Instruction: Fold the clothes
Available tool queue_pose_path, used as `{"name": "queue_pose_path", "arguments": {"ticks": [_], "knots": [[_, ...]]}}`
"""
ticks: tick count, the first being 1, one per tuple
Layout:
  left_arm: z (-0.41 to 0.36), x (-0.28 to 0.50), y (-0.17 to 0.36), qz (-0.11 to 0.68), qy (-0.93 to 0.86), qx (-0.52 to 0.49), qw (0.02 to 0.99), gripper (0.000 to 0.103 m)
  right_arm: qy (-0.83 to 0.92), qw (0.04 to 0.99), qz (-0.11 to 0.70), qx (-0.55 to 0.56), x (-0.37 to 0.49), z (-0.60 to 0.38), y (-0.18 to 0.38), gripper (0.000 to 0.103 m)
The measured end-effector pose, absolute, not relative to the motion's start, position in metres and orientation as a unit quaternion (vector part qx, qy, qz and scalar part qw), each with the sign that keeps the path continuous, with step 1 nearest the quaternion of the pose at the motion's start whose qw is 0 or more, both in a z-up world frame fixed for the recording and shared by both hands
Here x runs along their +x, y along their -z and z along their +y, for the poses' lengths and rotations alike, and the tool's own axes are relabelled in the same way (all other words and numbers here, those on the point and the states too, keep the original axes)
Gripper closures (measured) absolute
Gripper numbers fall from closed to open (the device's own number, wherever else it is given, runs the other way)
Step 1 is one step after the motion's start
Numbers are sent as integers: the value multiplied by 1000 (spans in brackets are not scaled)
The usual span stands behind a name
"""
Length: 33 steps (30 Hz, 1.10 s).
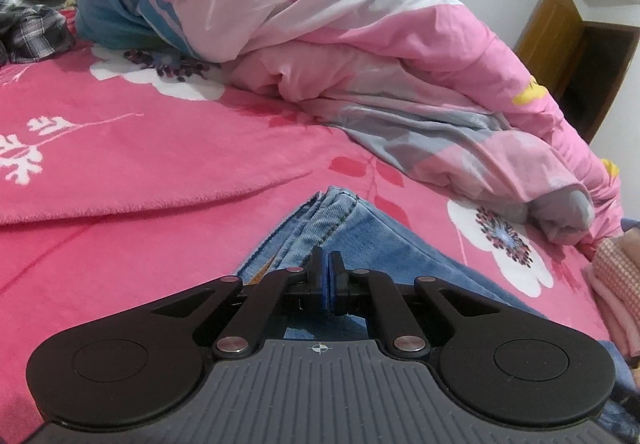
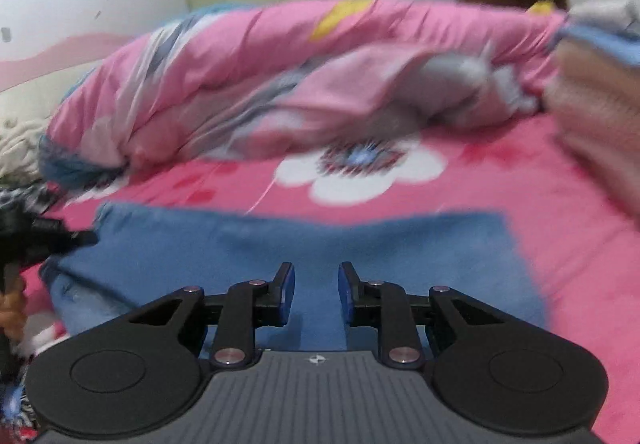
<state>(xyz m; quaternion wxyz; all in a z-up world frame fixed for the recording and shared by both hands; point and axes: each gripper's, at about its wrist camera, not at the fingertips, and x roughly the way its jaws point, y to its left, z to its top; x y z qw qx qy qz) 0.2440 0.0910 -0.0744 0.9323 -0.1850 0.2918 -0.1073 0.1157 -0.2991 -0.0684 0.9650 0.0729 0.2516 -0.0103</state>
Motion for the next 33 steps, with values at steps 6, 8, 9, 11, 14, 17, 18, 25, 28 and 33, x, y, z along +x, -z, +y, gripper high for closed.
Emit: {"name": "queue_pose_path", "arguments": {"ticks": [6,8,9,11,14,17,18,25,28,33], "knots": [[92,243,75,291,108,-184,933,98,12,949,308,63,128,-316,86,80],[92,243,75,291,109,-184,933,98,9,947,311,77,132,-318,65,78],[92,243,75,291,109,-183,933,98,-6,950,302,82,136,-318,57,79],[92,244,74,292,107,-184,932,98,-12,954,293,71,149,-311,50,79],[91,244,74,293,106,-184,932,98,-7,945,317,80,176,-311,70,80],[91,244,73,293,109,-184,932,98,16,931,336,139,193,-329,94,99],[91,244,73,293,109,-184,932,98,24,926,336,171,191,-336,90,98],[91,244,73,293,106,-182,933,98,-85,918,346,173,209,-287,78,94],[91,245,75,292,108,-181,933,98,-105,910,356,184,228,-276,92,96],[96,246,76,295,116,-190,929,98,-4,897,338,286,221,-349,103,103]]}}
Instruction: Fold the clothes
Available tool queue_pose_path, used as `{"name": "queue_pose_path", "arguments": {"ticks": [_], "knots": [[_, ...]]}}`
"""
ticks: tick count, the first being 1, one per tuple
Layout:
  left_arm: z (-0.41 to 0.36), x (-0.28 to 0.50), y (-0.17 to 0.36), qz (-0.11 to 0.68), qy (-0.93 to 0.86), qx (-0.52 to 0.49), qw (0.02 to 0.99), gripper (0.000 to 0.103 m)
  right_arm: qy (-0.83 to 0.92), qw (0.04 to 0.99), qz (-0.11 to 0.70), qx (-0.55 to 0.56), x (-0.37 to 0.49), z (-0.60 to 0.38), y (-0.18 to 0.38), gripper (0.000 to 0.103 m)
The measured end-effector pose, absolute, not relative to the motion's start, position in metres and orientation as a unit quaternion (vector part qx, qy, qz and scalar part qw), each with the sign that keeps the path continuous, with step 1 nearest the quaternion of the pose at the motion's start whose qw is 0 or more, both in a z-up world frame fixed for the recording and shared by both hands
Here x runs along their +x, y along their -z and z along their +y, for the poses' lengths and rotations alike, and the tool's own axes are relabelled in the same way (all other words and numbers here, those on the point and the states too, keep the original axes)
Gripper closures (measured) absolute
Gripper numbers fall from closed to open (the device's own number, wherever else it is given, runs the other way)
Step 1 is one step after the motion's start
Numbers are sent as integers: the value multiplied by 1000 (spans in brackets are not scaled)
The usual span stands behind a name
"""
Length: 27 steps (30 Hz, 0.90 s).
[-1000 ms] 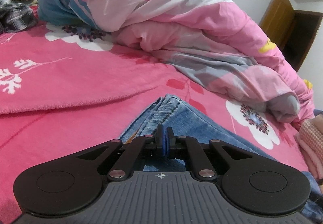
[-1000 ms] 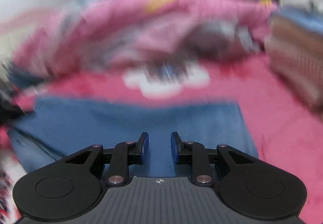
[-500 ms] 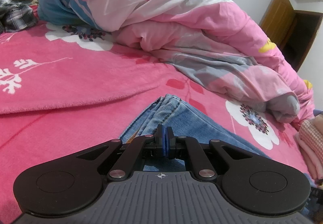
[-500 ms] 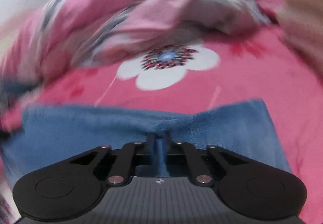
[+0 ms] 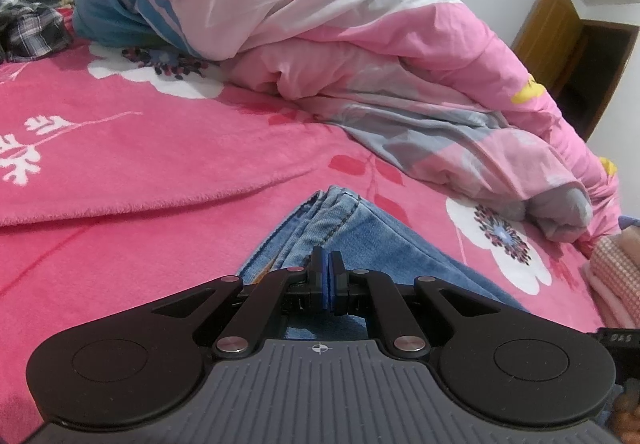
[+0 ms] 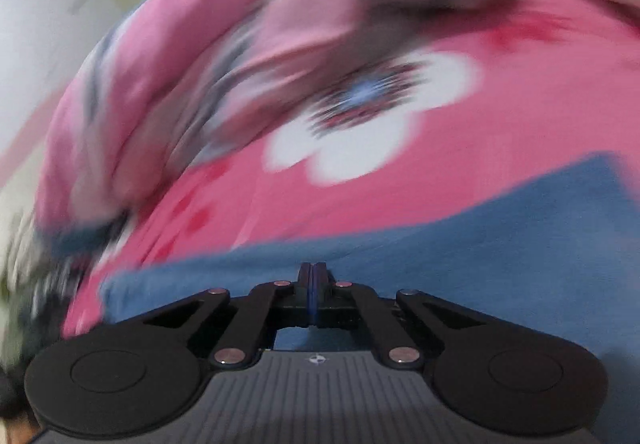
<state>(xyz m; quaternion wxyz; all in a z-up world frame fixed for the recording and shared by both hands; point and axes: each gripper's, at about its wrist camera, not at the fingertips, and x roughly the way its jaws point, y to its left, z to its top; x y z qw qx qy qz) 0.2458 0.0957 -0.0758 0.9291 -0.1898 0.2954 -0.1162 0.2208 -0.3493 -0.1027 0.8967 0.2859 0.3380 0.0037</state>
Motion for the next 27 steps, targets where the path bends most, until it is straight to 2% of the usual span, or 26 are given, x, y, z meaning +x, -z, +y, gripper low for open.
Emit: {"name": "queue_pose_path", "arguments": {"ticks": [3,6,11,12,17,18,22,26,27], "knots": [[97,245,76,297,117,-195,927,98,88,904,314,278,196,-382,90,103],[97,245,76,297,117,-194,928,98,76,898,298,316,176,-398,78,101],[96,245,77,296,115,-191,929,98,1,904,339,262,169,-386,75,101],[96,245,77,295,115,-190,929,98,21,901,349,256,166,-395,82,103],[97,245,77,294,116,-186,930,98,35,859,293,419,131,-468,97,103],[96,245,77,294,115,-185,931,98,34,864,283,415,126,-468,89,100],[95,245,76,295,114,-184,931,98,-17,892,294,343,124,-447,70,100],[95,244,76,295,113,-183,931,98,12,890,359,280,138,-444,100,103],[95,244,76,294,114,-182,931,98,14,884,353,306,133,-449,100,103]]}}
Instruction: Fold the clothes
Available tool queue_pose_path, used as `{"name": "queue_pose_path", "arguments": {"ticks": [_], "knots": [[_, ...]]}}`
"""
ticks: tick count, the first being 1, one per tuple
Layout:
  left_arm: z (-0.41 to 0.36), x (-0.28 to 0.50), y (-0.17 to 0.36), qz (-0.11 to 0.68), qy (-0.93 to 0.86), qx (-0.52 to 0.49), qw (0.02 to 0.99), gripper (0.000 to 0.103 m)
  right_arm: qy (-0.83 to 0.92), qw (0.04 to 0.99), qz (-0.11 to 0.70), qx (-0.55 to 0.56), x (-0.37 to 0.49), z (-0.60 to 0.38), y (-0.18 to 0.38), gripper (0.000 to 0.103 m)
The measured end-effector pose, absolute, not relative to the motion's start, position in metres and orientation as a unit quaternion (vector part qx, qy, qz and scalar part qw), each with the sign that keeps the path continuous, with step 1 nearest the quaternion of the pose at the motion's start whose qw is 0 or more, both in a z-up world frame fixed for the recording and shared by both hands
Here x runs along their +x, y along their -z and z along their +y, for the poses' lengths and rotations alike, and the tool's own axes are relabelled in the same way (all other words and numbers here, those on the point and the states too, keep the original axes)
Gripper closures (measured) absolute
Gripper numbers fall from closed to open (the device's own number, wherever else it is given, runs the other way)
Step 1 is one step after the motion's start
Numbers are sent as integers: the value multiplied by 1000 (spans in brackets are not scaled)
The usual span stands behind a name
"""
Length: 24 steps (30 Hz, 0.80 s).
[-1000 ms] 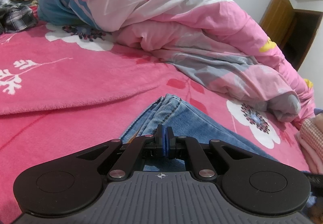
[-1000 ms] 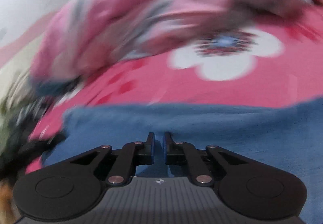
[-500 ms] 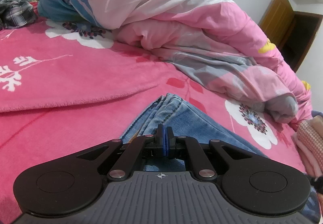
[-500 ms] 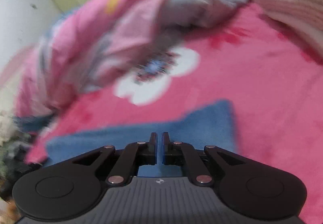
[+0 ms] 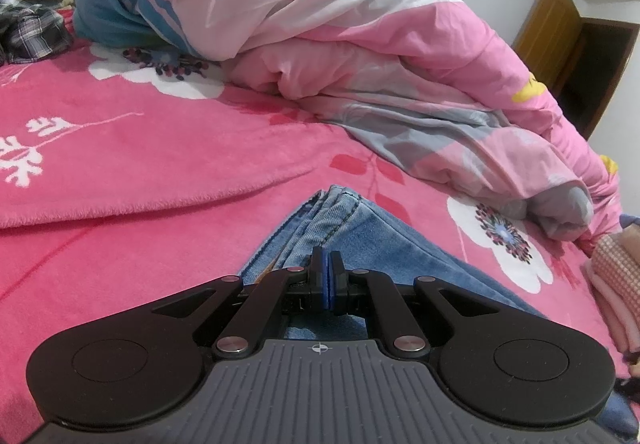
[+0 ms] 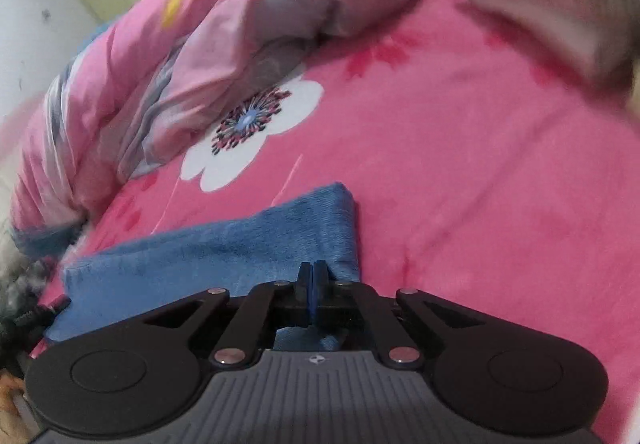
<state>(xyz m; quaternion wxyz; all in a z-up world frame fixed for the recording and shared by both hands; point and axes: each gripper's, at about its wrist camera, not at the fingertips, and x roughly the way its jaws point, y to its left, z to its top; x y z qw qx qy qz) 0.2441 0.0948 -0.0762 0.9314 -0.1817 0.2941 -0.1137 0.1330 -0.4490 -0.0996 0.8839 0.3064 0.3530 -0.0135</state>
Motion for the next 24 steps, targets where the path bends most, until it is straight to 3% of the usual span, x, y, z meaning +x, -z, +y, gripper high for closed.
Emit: {"name": "queue_pose_path", "arguments": {"ticks": [6,11,18,21,24], "knots": [[97,245,77,296,117,-186,930,98,-20,910,324,258,104,-430,58,102],[96,244,76,296,119,-185,930,98,-11,919,372,127,103,-407,95,103],[100,244,77,296,125,-188,928,98,-14,936,349,50,81,-383,51,103],[99,244,76,296,127,-188,928,98,-11,918,396,17,81,-380,83,103],[100,243,77,295,128,-185,929,98,13,924,382,-9,71,-379,73,103]]}}
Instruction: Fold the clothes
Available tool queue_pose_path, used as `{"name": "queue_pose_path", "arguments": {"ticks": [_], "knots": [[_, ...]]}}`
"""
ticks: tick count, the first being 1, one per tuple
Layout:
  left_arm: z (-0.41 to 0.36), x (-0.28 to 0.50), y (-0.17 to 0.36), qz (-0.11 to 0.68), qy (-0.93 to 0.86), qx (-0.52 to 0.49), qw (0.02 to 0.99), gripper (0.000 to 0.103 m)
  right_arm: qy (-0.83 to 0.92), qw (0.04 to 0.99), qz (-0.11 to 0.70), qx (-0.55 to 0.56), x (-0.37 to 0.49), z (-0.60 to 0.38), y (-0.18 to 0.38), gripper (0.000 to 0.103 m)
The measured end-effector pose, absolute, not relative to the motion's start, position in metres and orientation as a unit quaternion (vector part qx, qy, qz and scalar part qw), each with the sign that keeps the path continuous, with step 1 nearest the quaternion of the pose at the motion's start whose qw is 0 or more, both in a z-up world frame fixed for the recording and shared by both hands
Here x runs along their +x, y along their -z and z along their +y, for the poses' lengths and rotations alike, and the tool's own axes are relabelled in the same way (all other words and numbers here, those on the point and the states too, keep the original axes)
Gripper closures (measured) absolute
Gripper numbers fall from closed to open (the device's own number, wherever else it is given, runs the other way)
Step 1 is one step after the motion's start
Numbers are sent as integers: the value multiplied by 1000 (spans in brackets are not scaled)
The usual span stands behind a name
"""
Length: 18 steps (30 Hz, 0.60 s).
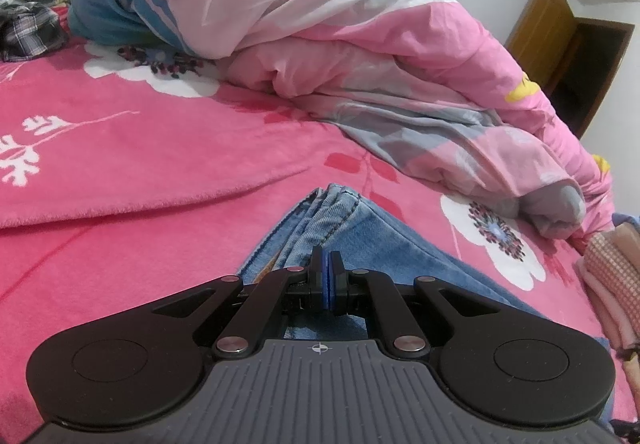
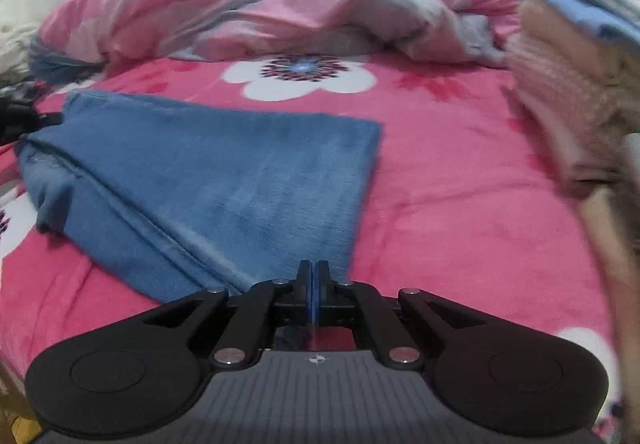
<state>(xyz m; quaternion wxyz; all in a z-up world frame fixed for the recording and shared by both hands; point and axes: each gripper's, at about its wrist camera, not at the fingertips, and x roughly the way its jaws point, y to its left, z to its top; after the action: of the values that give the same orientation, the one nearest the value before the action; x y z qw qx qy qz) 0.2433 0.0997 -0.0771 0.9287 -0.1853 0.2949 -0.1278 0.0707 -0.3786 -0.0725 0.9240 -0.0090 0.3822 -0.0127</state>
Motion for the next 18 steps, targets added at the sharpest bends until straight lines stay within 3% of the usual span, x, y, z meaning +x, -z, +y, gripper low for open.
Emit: {"name": "queue_pose_path", "arguments": {"ticks": [4,9,13,18], "knots": [[101,244,77,296,130,-189,927,98,-6,941,337,-13,51,-376,45,103],[100,243,77,296,132,-185,928,98,-23,932,361,-7,45,-370,89,103],[102,242,77,295,136,-186,927,98,-3,925,381,-2,40,-370,68,103],[101,243,77,297,137,-186,927,98,1,948,319,11,42,-357,41,103]]}}
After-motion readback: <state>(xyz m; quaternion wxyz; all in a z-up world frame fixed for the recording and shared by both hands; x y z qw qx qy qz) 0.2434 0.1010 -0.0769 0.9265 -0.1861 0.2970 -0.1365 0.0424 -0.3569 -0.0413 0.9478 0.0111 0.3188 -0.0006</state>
